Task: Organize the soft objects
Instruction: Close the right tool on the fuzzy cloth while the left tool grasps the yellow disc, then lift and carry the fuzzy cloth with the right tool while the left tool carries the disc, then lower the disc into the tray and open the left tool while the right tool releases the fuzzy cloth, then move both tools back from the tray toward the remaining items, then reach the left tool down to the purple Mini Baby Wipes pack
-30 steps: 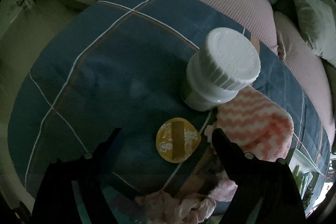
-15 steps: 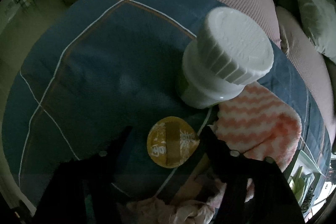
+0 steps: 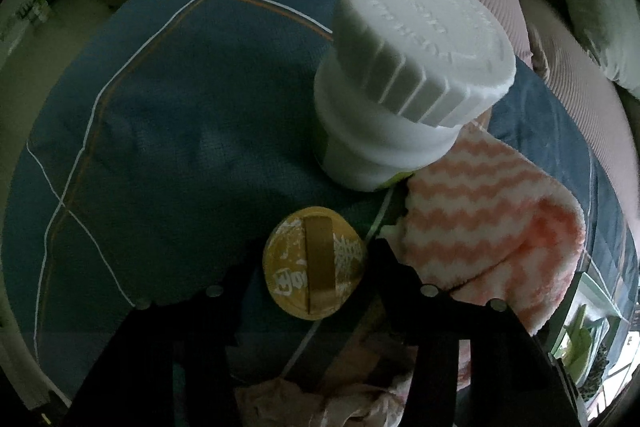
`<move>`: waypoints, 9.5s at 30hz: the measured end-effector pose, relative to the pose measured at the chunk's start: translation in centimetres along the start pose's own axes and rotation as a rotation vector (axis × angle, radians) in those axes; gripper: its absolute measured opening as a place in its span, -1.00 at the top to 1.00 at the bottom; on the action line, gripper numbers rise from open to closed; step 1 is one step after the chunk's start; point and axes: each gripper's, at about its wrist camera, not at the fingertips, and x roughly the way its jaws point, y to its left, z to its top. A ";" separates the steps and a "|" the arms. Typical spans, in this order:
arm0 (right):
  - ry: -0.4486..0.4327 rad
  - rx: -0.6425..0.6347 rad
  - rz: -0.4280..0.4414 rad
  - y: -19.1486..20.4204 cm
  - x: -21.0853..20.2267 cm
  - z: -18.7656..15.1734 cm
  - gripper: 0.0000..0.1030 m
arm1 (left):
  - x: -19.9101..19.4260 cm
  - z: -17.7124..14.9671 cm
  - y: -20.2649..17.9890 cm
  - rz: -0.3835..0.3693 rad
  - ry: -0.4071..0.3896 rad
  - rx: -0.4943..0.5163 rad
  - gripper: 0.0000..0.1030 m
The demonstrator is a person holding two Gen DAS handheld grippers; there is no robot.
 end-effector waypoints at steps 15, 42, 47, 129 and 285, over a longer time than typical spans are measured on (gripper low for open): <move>-0.058 0.011 0.046 -0.1 -1.7 0.2 0.87 | -2.4 -0.9 0.8 -0.032 -0.053 0.002 0.08; -0.368 0.009 0.202 0.7 -13.0 2.0 0.87 | -9.2 -1.4 1.5 -0.100 -0.215 -0.003 0.08; -0.450 0.018 0.187 0.1 -16.5 1.9 0.87 | -11.3 -1.5 1.0 -0.107 -0.258 0.017 0.08; -0.147 0.431 -0.337 -19.7 -20.8 -5.8 0.83 | -8.4 -17.8 -23.0 -0.147 -0.081 0.709 0.06; 0.017 0.027 -0.263 -4.5 -5.5 -0.3 -0.71 | -0.3 -2.6 -4.9 -0.040 0.028 0.168 -0.91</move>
